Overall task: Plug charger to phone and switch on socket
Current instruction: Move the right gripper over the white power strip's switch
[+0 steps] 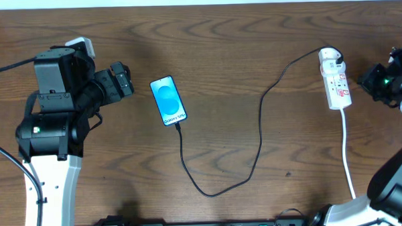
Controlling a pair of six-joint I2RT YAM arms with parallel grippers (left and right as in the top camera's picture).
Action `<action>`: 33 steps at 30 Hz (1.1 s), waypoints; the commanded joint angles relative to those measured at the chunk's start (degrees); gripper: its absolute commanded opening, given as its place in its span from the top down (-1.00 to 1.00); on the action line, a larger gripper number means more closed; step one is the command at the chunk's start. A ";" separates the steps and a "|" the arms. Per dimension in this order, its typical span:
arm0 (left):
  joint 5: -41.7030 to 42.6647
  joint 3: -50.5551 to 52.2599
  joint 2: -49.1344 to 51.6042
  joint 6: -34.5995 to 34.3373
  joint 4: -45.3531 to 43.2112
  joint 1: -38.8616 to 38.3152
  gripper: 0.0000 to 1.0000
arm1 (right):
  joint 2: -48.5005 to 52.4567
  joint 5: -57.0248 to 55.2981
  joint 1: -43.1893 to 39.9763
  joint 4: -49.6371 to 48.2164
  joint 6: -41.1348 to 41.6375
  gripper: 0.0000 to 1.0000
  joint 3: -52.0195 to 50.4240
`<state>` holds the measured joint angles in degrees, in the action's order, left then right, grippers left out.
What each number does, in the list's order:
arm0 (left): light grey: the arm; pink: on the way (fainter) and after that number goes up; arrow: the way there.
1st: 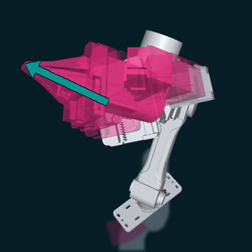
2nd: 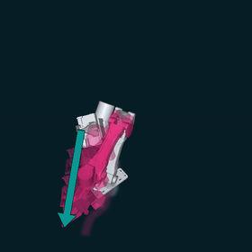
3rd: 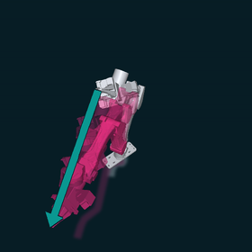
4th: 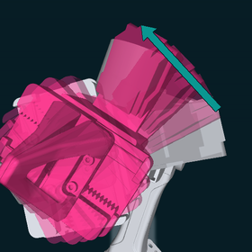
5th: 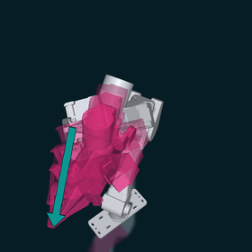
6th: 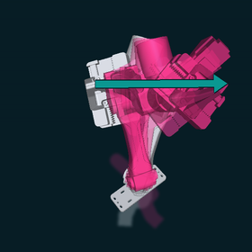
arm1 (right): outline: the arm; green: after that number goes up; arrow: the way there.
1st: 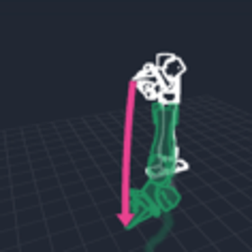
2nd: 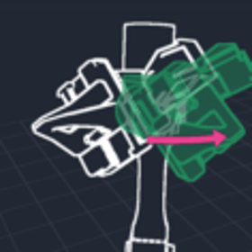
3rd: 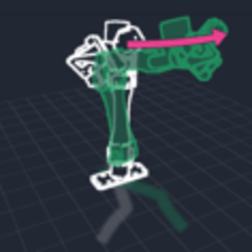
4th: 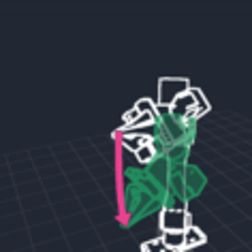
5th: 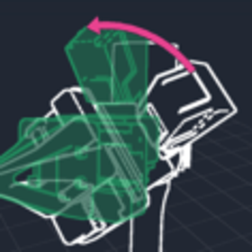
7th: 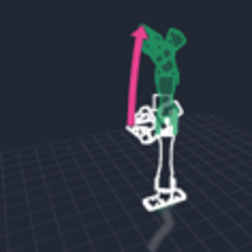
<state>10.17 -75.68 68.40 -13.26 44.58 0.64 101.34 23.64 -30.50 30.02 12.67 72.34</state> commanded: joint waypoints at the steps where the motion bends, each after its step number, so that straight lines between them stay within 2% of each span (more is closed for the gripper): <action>1: -0.17 0.02 0.09 0.31 -0.02 0.17 -0.91 | 4.24 0.70 -0.37 -0.42 1.92 0.98 4.61; 8: -0.15 0.02 0.07 0.31 -0.02 0.17 -0.91 | 12.52 1.60 -0.35 -1.42 3.17 0.98 9.60; 11: -0.15 0.02 0.07 0.31 -0.02 0.17 -0.91 | 14.75 2.43 0.13 -2.84 0.90 0.98 10.08; 22: -0.17 0.02 0.07 0.31 -0.02 0.17 -0.91 | 17.09 0.79 1.55 -5.86 -4.81 0.98 10.05; 33: -0.15 0.02 0.07 0.31 -0.02 0.17 -0.91 | 19.93 -0.98 3.69 -6.84 -6.49 0.98 10.05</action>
<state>10.15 -75.68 68.40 -13.26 44.58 0.64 119.59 23.07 -28.10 23.44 8.03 81.06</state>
